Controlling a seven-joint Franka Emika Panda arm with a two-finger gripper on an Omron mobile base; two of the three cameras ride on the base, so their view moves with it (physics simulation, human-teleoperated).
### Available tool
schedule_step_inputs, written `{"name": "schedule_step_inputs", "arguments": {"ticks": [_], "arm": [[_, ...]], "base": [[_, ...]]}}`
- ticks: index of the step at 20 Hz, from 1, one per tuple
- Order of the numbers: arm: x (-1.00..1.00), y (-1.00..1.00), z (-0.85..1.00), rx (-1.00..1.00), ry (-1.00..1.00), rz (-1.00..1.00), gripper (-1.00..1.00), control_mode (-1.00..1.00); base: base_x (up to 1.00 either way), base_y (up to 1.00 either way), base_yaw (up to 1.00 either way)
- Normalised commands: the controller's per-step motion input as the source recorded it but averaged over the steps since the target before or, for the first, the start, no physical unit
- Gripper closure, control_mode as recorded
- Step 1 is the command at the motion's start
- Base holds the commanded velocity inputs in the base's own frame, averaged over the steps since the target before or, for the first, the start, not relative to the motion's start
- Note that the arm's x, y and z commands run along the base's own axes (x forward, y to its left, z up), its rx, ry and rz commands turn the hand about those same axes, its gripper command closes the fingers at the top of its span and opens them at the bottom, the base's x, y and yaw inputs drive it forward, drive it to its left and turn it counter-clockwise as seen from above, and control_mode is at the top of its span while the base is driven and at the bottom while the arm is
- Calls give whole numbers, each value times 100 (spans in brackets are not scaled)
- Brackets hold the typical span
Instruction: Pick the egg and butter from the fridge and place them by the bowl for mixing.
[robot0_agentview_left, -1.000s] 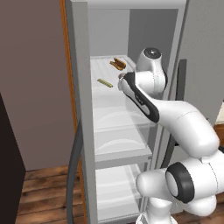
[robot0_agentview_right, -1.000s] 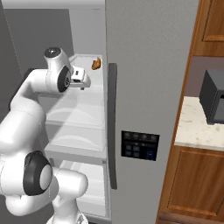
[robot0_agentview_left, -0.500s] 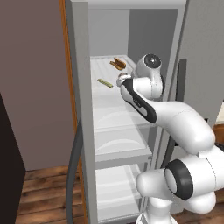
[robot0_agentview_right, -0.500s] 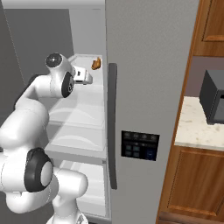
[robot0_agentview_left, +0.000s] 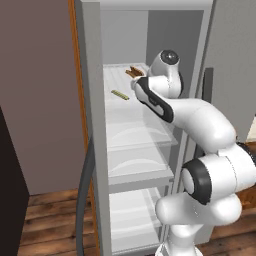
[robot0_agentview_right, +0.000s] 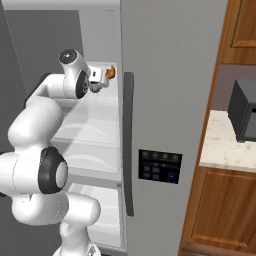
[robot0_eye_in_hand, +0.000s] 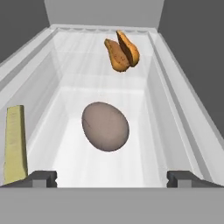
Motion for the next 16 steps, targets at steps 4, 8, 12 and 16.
{"name": "schedule_step_inputs", "arguments": {"ticks": [4, 8, 12, 16], "arm": [[38, 4, -11, 3, 0, 0, -100, -100], [36, 3, -19, 0, 0, 0, -100, -100], [29, 0, -13, 0, 0, 1, -100, -100], [22, 0, -7, 0, 0, 2, -100, -100]], "base": [[0, 0, 0], [0, 0, 0], [0, 0, 0], [0, 0, 0]]}}
